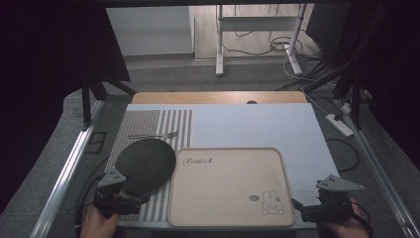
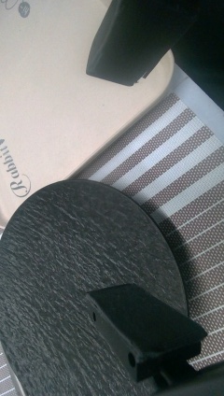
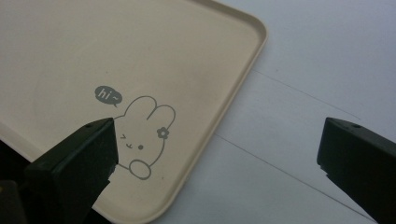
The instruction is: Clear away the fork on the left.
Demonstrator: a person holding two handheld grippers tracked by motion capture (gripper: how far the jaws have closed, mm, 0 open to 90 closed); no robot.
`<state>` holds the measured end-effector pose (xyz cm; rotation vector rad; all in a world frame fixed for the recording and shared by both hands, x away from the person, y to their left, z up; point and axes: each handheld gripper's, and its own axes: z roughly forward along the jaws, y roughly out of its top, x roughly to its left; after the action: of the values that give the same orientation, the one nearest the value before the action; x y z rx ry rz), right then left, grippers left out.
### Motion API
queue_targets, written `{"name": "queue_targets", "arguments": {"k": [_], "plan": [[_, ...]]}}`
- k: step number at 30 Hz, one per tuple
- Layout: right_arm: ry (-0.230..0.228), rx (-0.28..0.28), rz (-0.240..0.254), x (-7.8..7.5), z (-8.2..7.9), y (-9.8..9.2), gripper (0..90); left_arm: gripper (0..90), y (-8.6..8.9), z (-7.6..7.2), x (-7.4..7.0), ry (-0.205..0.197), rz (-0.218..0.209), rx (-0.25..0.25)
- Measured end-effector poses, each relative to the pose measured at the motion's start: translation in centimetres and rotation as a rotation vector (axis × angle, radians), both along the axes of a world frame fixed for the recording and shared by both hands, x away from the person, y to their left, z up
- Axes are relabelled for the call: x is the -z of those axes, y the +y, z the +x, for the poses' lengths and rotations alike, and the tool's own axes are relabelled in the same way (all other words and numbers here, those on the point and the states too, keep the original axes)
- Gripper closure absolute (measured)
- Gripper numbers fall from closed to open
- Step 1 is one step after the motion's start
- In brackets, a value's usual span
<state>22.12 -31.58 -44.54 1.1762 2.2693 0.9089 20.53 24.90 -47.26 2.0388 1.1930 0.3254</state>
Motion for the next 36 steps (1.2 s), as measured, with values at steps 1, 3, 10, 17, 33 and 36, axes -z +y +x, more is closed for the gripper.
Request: {"name": "queue_targets", "arguments": {"k": [1,3,10,17,33,36], "plan": [[-0.001,-0.001,0.001,0.0,0.0,0.0,0.0,0.1,0.0,0.2,0.0,0.011,-0.006,0.003],[-0.001,-0.001,-0.001,0.0,0.0,0.0,0.0,0.0,0.1,0.5,0.1,0.024,-0.024,0.008],[0.0,-0.002,-0.006,0.0,0.0,0.0,0.0,0.0,0.3,1.6,0.3,0.015,-0.009,0.009],[0.002,-0.003,-0.008,0.0,0.0,0.0,0.0,0.0,0.5,2.9,0.7,0.043,-0.026,0.008],[0.008,-0.005,-0.012,0.1,0.0,0.1,0.0,0.0,0.4,6.5,1.0,0.078,-0.001,0.018],[0.009,-0.006,-0.014,0.1,0.1,0.1,0.0,0.0,0.3,6.9,1.0,0.075,0.002,0.019]]}}
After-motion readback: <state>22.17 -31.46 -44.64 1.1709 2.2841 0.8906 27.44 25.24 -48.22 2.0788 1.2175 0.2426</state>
